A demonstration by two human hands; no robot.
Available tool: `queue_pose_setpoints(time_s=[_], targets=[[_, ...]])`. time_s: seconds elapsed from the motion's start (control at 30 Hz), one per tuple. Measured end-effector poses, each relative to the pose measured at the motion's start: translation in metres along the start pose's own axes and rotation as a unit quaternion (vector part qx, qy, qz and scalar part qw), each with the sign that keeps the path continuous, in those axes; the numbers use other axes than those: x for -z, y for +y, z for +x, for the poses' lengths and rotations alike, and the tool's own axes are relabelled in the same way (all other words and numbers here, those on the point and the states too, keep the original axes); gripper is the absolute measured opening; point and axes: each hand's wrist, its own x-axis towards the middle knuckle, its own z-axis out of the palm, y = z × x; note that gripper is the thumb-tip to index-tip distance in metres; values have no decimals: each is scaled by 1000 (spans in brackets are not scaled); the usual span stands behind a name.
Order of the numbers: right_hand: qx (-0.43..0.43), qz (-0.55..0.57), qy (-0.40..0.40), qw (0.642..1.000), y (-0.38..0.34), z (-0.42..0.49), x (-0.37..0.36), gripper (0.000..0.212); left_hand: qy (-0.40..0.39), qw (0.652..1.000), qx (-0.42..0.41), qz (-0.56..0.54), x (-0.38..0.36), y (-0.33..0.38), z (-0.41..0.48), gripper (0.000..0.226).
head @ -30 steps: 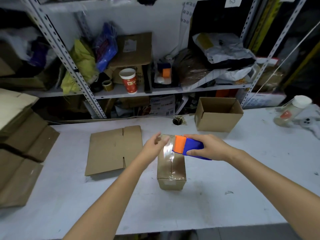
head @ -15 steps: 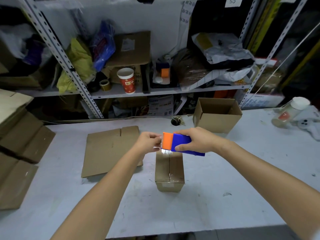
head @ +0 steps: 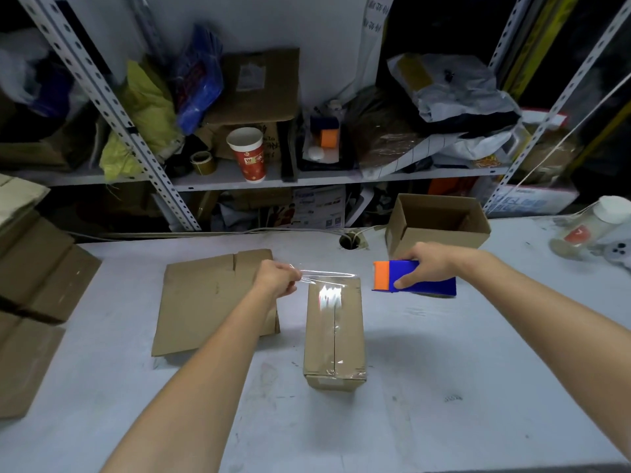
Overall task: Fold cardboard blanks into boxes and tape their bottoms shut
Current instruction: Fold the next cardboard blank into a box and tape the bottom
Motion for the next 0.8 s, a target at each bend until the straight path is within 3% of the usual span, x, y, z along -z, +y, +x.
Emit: queue_pose_setpoints(time_s=[0.17, 0.27, 0.37, 0.47, 0.53, 0.63, 0.8], targets=[[-21, 22, -23, 999, -5, 17, -19, 72, -16, 999, 37, 19, -22, -14, 5, 7], [-16, 34, -27, 999, -11, 21, -26, 75, -68, 991, 81, 77, -26, -17, 4, 47], [-16, 26, -25, 999, -15, 19, -26, 74, -48, 986, 75, 139, -14, -19, 7, 93], [-10, 12, -19, 1000, -19, 20, -26, 74, -101, 992, 25, 78, -11, -27, 0, 79], [-9, -20, -10, 1000, -27, 18, -28, 71, -165, 980, -17, 113, -20, -35, -9, 59], [-11, -79, 32, 996, -37, 17, -35, 67, -152, 976, -73, 135, -29, -44, -15, 45], [-63, -62, 64, 994, -42, 26, -69, 55, -155, 978, -75, 119, -30, -44, -17, 42]])
